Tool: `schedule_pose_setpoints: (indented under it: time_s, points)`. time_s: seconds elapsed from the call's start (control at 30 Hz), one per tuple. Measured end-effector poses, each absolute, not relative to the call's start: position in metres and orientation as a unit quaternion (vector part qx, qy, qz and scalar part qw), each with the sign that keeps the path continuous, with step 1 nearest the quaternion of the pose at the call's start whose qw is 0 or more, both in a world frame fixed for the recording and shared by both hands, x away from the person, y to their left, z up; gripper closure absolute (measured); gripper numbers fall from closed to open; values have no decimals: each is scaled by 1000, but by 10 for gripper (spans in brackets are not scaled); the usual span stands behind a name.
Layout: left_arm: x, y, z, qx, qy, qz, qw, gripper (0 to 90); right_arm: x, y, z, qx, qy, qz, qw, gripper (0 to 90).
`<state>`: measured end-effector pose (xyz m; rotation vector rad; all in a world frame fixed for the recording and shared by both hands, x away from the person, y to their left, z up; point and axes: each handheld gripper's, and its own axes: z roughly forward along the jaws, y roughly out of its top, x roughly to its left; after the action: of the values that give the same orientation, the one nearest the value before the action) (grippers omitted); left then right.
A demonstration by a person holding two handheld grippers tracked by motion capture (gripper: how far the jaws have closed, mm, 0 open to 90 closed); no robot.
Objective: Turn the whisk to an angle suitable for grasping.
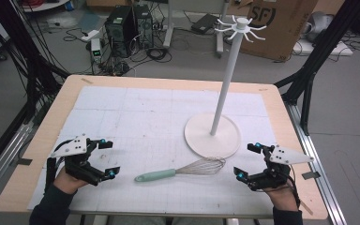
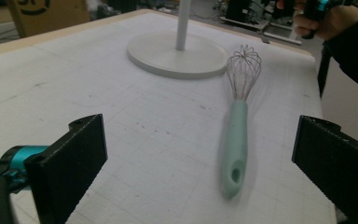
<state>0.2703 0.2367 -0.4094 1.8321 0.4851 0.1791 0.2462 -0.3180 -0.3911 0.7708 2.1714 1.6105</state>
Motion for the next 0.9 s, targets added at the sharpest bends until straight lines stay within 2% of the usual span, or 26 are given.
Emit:
schedule_pose_setpoints:
  time_s: [0.27, 0.57, 0.9]
  points:
    - [270, 221, -402, 823, 192, 68, 530, 37, 246, -313, -392, 268, 767, 560, 159, 4]
    - [279, 186, -395, 879, 155, 33, 449, 50, 248, -311, -394, 268, 774, 552, 157, 4]
    - [284, 148, -385, 915, 140, 28, 378, 80, 248, -313, -394, 267, 775, 552, 153, 4]
